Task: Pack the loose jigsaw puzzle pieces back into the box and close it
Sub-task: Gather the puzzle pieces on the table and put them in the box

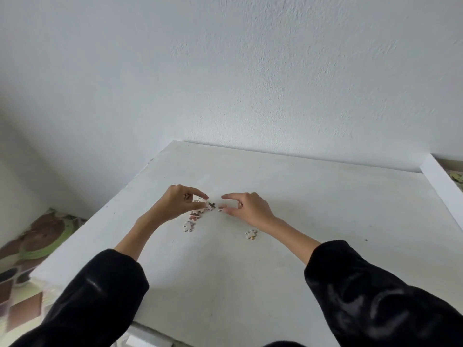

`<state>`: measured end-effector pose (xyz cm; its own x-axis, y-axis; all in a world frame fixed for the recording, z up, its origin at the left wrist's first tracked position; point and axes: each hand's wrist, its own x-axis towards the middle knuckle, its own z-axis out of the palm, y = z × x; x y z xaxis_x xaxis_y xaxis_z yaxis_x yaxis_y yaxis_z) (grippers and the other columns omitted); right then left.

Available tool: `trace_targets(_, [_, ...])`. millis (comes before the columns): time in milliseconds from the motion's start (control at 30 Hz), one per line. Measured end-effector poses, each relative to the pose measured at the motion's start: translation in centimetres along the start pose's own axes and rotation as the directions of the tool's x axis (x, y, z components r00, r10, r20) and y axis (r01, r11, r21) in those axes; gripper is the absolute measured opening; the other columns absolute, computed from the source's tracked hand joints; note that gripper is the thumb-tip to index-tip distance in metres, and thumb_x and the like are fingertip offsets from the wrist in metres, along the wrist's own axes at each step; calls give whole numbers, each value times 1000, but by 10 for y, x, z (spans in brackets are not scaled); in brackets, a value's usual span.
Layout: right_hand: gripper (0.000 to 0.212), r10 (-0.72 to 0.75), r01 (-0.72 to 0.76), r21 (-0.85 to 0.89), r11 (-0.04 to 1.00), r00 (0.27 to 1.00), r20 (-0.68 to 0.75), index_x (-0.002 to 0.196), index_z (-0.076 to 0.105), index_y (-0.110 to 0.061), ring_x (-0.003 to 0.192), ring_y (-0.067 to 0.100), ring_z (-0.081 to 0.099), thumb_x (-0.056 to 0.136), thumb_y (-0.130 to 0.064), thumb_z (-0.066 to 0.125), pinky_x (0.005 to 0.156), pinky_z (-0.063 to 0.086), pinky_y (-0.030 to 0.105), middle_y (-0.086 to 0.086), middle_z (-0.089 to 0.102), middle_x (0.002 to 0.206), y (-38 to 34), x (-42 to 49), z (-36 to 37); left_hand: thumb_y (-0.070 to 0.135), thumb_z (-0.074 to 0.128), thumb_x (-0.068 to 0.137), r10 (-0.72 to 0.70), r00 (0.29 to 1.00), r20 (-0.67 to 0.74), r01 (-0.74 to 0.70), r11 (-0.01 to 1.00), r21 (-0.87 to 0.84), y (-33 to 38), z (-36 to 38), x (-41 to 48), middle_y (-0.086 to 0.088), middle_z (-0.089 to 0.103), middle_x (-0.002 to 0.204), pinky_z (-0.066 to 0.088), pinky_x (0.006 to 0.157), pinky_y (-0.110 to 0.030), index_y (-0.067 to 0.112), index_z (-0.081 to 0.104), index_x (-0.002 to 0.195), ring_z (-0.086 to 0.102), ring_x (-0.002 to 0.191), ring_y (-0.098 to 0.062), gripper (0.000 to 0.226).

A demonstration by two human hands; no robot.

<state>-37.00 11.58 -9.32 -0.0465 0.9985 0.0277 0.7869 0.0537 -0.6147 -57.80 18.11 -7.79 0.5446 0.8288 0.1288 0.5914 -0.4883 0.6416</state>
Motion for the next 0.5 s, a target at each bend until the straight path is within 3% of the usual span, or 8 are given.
trace_targets(67, [38,-31,32,-74,997,999,17,120,60,-27,77,18,57,85,-40,61,61,33,24,-14,39,58,-4,-1,2,21,73,77,-18,1000,-12,18,1000,2,-4,-1,-2,8,26,36,23,47,-15,28,69,88,25,42,-11,14])
trace_targets(133, [29,-67,66,-82,994,998,-15,111,66,-25,73,16,52,85,-35,62,58,32,24,-17,36,55,-5,0,3,22,72,78,-37,999,-21,38,999,24,-8,-1,-3,8,25,38,22,47,-16,29,69,90,26,42,-11,14])
trace_targets(200, [20,-77,73,-85,994,996,-42,99,68,-22,64,15,48,84,-34,64,54,32,25,-8,42,55,-5,3,3,25,70,81,-64,998,-26,66,995,80,-11,-2,-3,7,25,44,24,47,-18,30,69,95,31,42,-11,16])
trace_targets(300, [16,-53,59,-100,993,996,65,93,55,-20,57,14,44,86,-34,60,51,30,23,-3,46,59,-4,8,0,29,69,81,-79,997,-13,80,988,133,-14,-4,-4,5,24,48,23,48,-20,30,70,101,33,43,-11,20])
trace_targets(400, [11,-86,109,-121,987,980,179,90,39,-20,62,18,42,89,-24,50,56,29,29,-5,44,65,-3,9,-3,29,70,79,-89,996,-4,88,985,148,-15,-6,-2,5,22,47,19,50,-23,32,71,99,31,44,-10,20])
trace_targets(500, [13,-136,133,29,991,976,171,88,34,-17,56,15,33,86,-13,46,56,27,29,-5,39,65,0,7,-2,32,72,77,-80,997,-9,80,985,154,-15,-6,1,5,28,41,20,52,-26,29,71,90,33,44,-9,13])
